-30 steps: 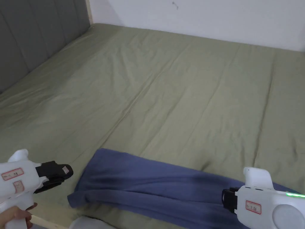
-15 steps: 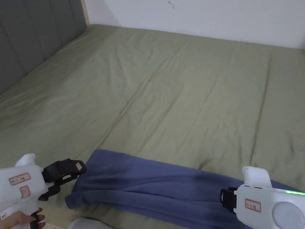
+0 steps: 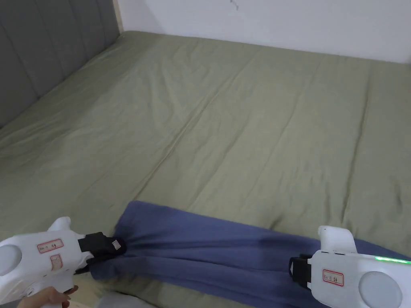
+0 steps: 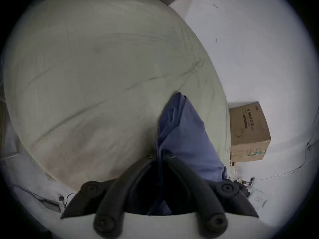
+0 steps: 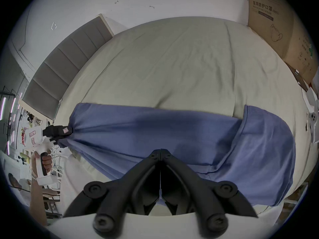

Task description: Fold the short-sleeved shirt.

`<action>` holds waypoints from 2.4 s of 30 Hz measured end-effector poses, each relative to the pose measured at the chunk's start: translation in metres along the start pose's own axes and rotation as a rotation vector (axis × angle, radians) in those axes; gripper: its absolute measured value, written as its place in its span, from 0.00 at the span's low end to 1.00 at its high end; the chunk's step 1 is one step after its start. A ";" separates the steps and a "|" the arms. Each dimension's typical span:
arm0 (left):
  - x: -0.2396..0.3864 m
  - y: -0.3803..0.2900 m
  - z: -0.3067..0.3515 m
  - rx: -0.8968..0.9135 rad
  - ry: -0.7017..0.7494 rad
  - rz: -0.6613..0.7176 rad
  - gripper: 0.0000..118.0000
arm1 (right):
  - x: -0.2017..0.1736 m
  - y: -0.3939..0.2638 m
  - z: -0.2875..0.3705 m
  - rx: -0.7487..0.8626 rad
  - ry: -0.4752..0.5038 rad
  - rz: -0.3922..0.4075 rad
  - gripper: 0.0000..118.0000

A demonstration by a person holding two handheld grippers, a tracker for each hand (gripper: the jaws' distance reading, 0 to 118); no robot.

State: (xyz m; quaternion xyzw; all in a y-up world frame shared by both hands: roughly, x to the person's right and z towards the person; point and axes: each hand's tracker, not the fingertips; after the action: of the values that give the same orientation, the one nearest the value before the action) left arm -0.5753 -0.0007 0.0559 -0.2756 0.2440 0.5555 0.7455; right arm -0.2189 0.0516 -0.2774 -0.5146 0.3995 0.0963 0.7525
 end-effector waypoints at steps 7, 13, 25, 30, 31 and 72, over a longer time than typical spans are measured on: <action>0.005 0.017 0.018 0.003 -0.040 -0.007 0.04 | 0.007 -0.001 0.003 -0.004 -0.003 -0.020 0.00; 0.004 0.019 0.034 0.046 -0.025 0.000 0.04 | 0.020 0.000 0.008 0.008 -0.015 -0.057 0.00; 0.094 -0.001 0.053 0.132 -0.083 -0.186 0.04 | 0.041 -0.005 0.021 0.033 -0.026 -0.112 0.00; 0.179 -0.043 0.037 0.083 -0.179 -0.405 0.04 | 0.055 -0.008 0.032 0.063 -0.030 -0.149 0.00; 0.193 -0.057 0.028 0.047 -0.216 -0.436 0.04 | 0.058 -0.008 0.034 0.068 -0.031 -0.154 0.00; 0.240 -0.202 -0.144 -0.471 -0.182 -0.561 0.00 | 0.116 -0.047 0.073 0.119 -0.079 -0.288 0.00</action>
State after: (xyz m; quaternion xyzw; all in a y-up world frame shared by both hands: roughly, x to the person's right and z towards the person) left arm -0.3259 0.0216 -0.1816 -0.4451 -0.0429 0.3929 0.8035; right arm -0.0799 0.0615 -0.3150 -0.5167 0.2968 -0.0164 0.8029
